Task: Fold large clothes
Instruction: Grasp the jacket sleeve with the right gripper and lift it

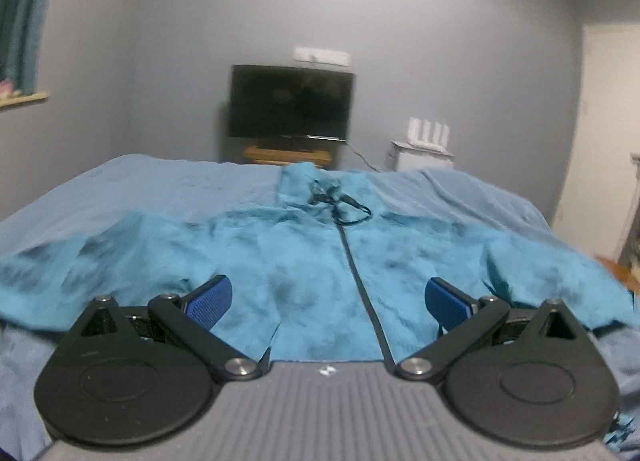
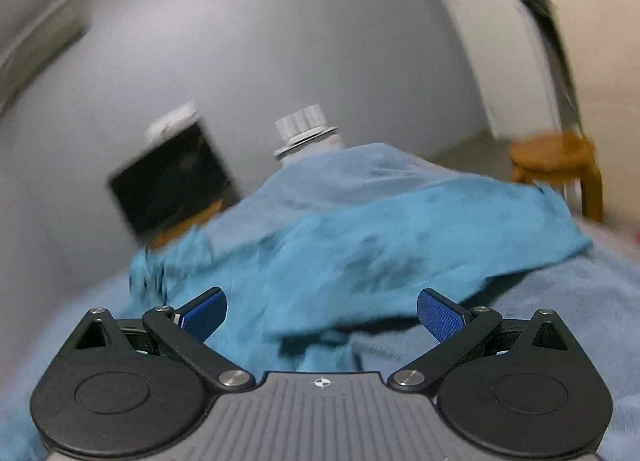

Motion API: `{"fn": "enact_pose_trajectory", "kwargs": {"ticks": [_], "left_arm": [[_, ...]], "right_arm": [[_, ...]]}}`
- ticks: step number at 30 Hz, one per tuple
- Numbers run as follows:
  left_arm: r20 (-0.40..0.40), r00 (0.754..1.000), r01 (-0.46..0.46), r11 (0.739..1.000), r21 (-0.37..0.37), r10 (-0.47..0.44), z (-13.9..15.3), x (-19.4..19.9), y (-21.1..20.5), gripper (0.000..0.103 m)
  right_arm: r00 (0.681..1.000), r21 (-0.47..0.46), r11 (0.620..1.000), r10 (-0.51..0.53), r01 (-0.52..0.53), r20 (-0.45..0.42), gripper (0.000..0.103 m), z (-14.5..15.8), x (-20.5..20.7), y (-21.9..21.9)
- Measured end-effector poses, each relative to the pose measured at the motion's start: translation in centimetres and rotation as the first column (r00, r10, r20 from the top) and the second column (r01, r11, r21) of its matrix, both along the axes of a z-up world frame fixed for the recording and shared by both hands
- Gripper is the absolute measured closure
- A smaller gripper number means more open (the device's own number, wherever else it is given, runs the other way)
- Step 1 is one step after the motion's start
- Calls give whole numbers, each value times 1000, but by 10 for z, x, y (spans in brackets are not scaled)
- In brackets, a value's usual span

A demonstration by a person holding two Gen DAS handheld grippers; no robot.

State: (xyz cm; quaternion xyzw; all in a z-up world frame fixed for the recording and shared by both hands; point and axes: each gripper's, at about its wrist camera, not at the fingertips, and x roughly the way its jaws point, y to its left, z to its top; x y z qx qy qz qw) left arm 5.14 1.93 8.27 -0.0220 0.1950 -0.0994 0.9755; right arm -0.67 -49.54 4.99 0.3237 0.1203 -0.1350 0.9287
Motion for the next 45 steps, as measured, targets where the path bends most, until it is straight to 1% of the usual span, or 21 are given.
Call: {"fn": "enact_pose_trajectory", "kwargs": {"ticks": [1,4,6,9,11,12,14,15,20,22,24,25,27,28,29,32,34,36,39,42,45], "left_arm": [[-20,1000,16,1000,12,-15,-2,8,-4,0],[-76,997,17,999,28,-15,-19,28,-12,0],[-134,991,11,999,45,-5,-42,37,-12,0],[-217,976,-2,998,70,17,-74,45,-13,0],[-313,949,-12,997,76,36,-96,61,-8,0],[-347,937,-13,997,74,38,-102,66,-8,0],[-375,926,-12,998,54,32,-112,70,-4,0],[-385,923,-9,999,43,25,-116,72,-4,0],[-445,896,8,1000,13,-2,-136,82,2,0],[-458,889,12,1000,9,-6,-141,85,1,0],[-470,882,18,1000,8,-12,-144,88,0,0],[-473,881,21,1000,9,-14,-144,88,0,0],[-478,878,25,1000,12,-16,-145,89,-1,0],[-480,877,26,1000,13,-16,-145,89,-2,0],[-481,876,25,1000,15,-15,-146,91,-2,0],[-479,878,24,999,24,-9,-146,91,-4,0],[-476,879,31,999,36,-10,-146,92,-7,0],[-472,881,45,998,51,-15,-145,91,-9,0],[-461,887,62,996,64,-26,-144,89,-12,0],[-452,891,71,995,64,-35,-143,87,-12,0],[-449,893,68,996,49,-39,-143,88,-10,0]], "right_arm": [[1000,53,998,-16,15,9,0,-4,0,-19],[992,146,982,-113,119,-51,2,-25,9,-64],[983,206,962,-162,177,-89,9,-44,12,-86],[974,310,926,-183,215,-130,19,-74,17,-106],[966,351,904,-193,243,-172,34,-91,31,-113],[960,362,895,-201,261,-196,39,-99,40,-116],[945,373,878,-224,301,-236,54,-111,50,-121],[943,388,867,-231,312,-241,56,-116,55,-124],[931,448,818,-297,362,-210,58,-141,71,-143],[933,484,798,-325,358,-154,58,-148,71,-153],[936,487,804,-336,341,-102,58,-149,71,-162],[936,476,811,-343,341,-86,58,-149,73,-166],[928,438,828,-370,351,-44,67,-147,76,-172],[921,405,837,-388,367,-31,84,-146,78,-178],[916,357,853,-401,381,-20,88,-140,80,-178],[919,213,900,-394,379,30,93,-110,87,-164],[926,91,928,-368,361,81,95,-81,93,-146],[936,-51,941,-325,334,134,96,-46,102,-118],[957,-206,947,-205,248,207,97,-1,119,-69],[967,-318,939,-47,127,249,97,39,148,-9],[957,-377,926,105,5,272,97,72,182,52]]}}
